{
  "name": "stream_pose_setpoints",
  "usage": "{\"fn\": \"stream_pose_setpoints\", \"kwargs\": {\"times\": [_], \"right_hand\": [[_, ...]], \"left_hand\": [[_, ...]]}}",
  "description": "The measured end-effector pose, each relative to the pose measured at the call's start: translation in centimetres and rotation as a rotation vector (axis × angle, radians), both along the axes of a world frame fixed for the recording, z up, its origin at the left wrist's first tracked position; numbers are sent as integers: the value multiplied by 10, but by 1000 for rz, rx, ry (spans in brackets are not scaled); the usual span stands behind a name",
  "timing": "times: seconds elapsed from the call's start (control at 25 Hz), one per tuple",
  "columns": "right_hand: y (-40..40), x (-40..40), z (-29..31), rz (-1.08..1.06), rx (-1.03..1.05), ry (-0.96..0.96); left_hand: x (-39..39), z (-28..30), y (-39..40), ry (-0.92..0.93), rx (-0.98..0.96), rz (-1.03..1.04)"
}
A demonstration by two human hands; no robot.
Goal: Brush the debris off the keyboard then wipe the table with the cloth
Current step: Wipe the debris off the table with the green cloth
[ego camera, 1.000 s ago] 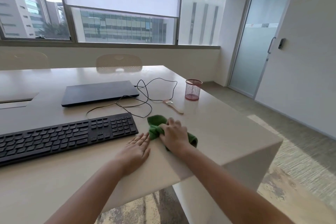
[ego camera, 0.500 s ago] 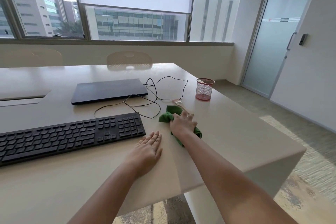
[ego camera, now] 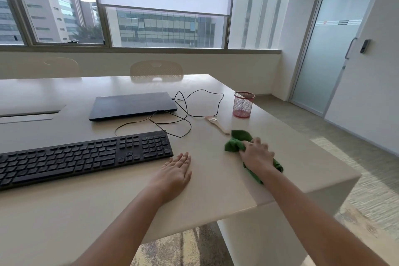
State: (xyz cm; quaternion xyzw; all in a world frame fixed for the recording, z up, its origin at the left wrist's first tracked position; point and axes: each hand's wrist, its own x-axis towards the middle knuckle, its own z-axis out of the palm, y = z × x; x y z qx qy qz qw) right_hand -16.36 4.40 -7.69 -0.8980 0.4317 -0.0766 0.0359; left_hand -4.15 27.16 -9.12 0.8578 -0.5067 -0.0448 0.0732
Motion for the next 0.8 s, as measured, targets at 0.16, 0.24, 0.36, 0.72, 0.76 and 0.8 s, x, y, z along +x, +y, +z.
{"fn": "stream_pose_setpoints", "kwargs": {"times": [0.16, 0.24, 0.36, 0.72, 0.76, 0.8], "right_hand": [[-62, -75, 2, -228, -9, -43], [-97, -117, 3, -341, 40, -48], [-139, -171, 11, -607, 75, -10], [-65, -24, 5, 103, -58, 72], [-62, -13, 2, 112, -67, 61], [-62, -10, 4, 83, -65, 47]], "left_hand": [[2, -1, 0, 11, 3, -2], [2, -2, 0, 10, 3, 6], [3, -4, 0, 8, 0, 3], [3, -2, 0, 8, -9, 9], [3, -1, 0, 7, -14, 11], [3, 0, -1, 8, -16, 10]]}}
